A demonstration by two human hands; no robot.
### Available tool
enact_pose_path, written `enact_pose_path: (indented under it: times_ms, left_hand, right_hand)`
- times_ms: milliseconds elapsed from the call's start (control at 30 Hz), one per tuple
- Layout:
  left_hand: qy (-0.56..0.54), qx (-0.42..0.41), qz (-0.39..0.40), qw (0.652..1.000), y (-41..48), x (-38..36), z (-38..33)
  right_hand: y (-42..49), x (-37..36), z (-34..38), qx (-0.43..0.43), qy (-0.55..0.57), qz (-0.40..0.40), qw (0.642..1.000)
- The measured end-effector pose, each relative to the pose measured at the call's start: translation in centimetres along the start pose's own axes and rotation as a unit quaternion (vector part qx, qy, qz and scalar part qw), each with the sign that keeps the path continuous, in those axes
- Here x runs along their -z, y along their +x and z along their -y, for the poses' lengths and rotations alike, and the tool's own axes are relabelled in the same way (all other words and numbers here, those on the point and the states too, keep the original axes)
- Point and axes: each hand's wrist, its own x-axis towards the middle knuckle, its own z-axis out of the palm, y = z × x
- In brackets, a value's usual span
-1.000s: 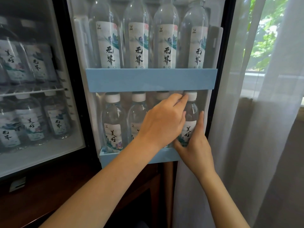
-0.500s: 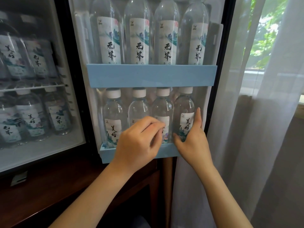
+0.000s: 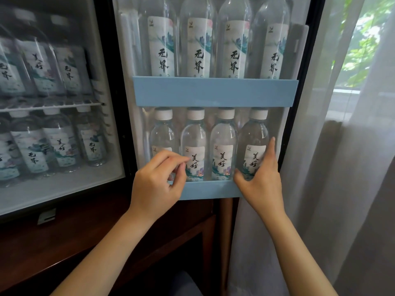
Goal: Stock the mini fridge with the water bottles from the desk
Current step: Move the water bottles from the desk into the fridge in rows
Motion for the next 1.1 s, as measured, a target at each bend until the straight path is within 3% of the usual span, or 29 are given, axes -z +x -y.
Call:
enact_pose_path:
  times_ms: [67, 200, 367, 567, 733, 900, 1100]
  left_hand:
    - [0.0, 0.002, 0.001, 1.0, -0.1, 0.1, 0.3]
    - [0.027, -0.018, 0.005, 0.999, -0.5, 0.5, 1.1]
    - [0.064, -0.029, 0.009, 0.997, -1.3, 1.3, 2.2]
    - [0.112, -0.007, 0.04, 0.993, -2.3, 4.6, 4.6]
    - [0.193, 0.067, 0.082, 0.975, -4.2, 10.3, 7.7]
    - [0.3, 0.158, 0.12, 0.933, -7.1, 17.8, 11.1]
    - [0.397, 0.266, 0.097, 0.873, -11.0, 27.2, 13.8]
  right_hand:
    - [-0.3, -0.2, 0.1, 0.005, -0.023, -0.034, 0.999]
    - [-1.5, -1.5, 1.2, 0.068, -0.061, -0.2, 0.976]
    - [-2.2, -5.0, 4.4, 0.192, -0.039, -0.241, 0.95]
    - [-2.4, -9.2, 9.4, 0.299, -0.012, -0.189, 0.935]
    - [-4.0, -12.4, 14.2, 0.368, 0.046, -0.135, 0.919]
    - [-5.9, -16.9, 20.0, 0.43, 0.061, 0.018, 0.901]
    - [-10.1, -23.8, 27.2, 0.449, 0.07, 0.201, 0.868]
